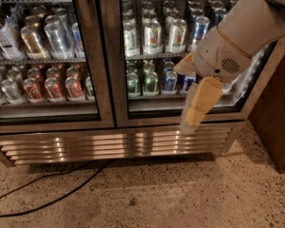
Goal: Open right fridge door
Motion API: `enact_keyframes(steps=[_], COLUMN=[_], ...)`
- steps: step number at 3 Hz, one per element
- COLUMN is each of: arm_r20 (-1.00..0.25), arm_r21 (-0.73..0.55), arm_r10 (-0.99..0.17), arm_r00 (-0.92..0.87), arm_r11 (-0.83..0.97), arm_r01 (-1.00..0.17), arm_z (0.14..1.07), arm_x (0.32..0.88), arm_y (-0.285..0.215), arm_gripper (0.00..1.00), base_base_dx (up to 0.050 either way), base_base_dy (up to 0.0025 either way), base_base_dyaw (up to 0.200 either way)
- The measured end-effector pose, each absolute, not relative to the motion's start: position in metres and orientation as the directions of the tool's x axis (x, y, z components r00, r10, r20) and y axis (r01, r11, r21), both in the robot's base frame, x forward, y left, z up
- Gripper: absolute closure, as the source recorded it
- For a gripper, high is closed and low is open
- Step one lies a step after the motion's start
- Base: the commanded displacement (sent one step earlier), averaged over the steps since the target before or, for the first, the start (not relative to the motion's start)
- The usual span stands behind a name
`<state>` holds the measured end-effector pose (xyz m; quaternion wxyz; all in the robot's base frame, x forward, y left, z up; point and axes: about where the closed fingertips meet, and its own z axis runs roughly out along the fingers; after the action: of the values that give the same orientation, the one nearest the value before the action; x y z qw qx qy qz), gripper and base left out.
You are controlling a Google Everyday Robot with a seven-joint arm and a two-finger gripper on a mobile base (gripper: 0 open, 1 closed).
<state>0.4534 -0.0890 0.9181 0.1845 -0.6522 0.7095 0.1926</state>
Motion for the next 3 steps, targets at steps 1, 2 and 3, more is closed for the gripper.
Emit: enact_keyframes(steps=[1, 2, 3], arm_r20=[-0.695, -0.871, -0.972], arm_r21=[0.067, 0.053, 0.036], arm_r10=[-0.718, -0.491, -0.234], arm_r00=[-0.042, -0.022, -0.034], arm_r11=[-0.007, -0.049, -0.002], arm_r01=[-0.998, -0.997, -0.999], arm_z=[0.914, 0.91, 0.933], arm_x=[0.46, 0.468, 0.47], arm_y=[-0.065, -0.069, -0.086], arm_gripper=[0.0, 0.0, 0.0], base_base_dx=[0.0, 0.0, 0.0], base_base_dy=[0.0, 0.0, 0.0], base_base_dyaw=[0.0, 0.0, 0.0])
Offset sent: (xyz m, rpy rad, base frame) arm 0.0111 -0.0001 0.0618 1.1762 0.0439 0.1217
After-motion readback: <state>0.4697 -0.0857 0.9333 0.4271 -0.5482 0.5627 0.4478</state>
